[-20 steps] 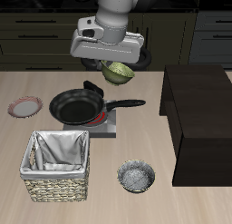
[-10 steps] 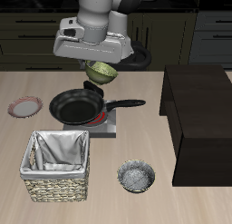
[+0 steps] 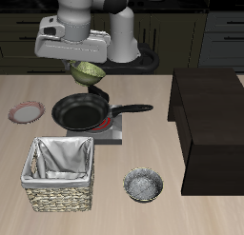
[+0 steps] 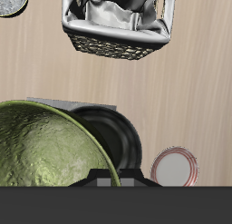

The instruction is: Place the green bowl on the plate

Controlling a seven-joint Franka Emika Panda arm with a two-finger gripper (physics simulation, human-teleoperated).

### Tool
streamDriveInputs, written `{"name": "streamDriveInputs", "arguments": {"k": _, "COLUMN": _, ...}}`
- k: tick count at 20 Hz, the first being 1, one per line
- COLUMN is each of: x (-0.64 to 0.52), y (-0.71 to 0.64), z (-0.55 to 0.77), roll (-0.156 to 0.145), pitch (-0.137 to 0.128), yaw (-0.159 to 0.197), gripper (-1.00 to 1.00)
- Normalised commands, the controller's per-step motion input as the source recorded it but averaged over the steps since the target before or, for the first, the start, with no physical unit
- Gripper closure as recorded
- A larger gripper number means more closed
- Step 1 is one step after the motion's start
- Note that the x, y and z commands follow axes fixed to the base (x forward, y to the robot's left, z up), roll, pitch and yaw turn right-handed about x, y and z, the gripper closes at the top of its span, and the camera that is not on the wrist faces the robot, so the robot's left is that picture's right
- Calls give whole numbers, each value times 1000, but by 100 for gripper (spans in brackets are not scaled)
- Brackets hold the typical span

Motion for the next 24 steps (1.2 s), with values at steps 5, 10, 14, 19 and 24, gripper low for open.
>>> {"name": "streamDriveInputs", "arguments": {"k": 5, "x": -34, "y": -469, "z": -15, "roll": 49, "pitch": 6, "yaw": -31, "gripper": 100}}
{"name": "streamDriveInputs", "arguments": {"k": 10, "x": -140, "y": -201, "z": -30, "roll": 88, "pitch": -24, "yaw": 32, "gripper": 100}}
{"name": "streamDriveInputs", "arguments": {"k": 14, "x": -127, "y": -261, "z": -135, "roll": 74, "pitch": 9, "yaw": 26, "gripper": 100}}
{"name": "streamDriveInputs", "arguments": {"k": 19, "x": -69, "y": -382, "z": -107, "roll": 22, "pitch": -5, "yaw": 21, "gripper": 100}}
{"name": "streamDriveInputs", "arguments": {"k": 24, "x": -124, "y": -389, "z": -165, "roll": -13, "pitch": 9, "yaw": 14, "gripper": 100}}
